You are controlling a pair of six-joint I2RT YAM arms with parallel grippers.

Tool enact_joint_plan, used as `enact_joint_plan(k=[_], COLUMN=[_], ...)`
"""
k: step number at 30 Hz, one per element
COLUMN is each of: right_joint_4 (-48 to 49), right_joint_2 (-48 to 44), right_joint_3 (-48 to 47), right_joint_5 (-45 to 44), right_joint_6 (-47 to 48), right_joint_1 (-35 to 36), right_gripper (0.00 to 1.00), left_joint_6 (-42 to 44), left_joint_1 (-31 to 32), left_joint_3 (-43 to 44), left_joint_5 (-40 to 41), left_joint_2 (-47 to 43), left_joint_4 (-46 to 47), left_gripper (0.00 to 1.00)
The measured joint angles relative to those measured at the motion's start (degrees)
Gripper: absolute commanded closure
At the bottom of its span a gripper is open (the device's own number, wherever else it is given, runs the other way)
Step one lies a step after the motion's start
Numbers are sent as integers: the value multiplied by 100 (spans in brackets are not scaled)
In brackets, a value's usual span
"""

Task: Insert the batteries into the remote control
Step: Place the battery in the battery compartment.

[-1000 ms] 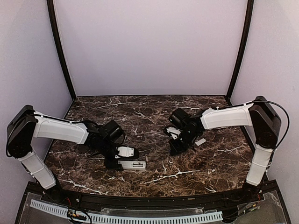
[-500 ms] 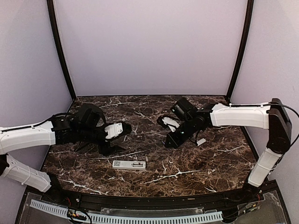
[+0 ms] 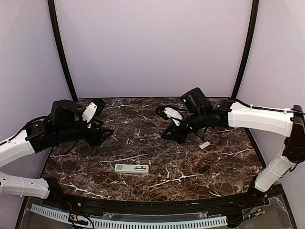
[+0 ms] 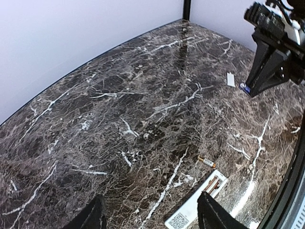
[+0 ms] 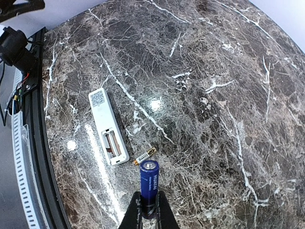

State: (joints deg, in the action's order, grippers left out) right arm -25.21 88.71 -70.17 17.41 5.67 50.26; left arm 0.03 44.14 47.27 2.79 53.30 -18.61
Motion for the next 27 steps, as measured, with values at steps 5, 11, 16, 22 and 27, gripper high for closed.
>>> enact_joint_plan(k=[5,11,16,22,27], right_joint_4=[472,1517,1512,1338,1008], right_joint_2=[-105,-955,-671,-20,433], right_joint_3=[273,1471,752,-87,-614], right_joint_5=[256,925,1108,1064,1045], right_joint_6=[597,1862,2649,2817,2614], right_joint_1=[0,0,-39,-127,-192], right_gripper=[100,100,100,100,100], left_joint_6=[-455,-538,-922,-1567,-1770], left_joint_1=[-28,-210,-957,-1163,-1167], left_joint_3=[-186,-247,-125,-107,-173], left_joint_5=[570,992,533,599,1080], left_joint_2=[-444,-219,619,1488,1401], left_joint_4=[68,446,1071,1698,2194], left_gripper=[36,33,33,33,33])
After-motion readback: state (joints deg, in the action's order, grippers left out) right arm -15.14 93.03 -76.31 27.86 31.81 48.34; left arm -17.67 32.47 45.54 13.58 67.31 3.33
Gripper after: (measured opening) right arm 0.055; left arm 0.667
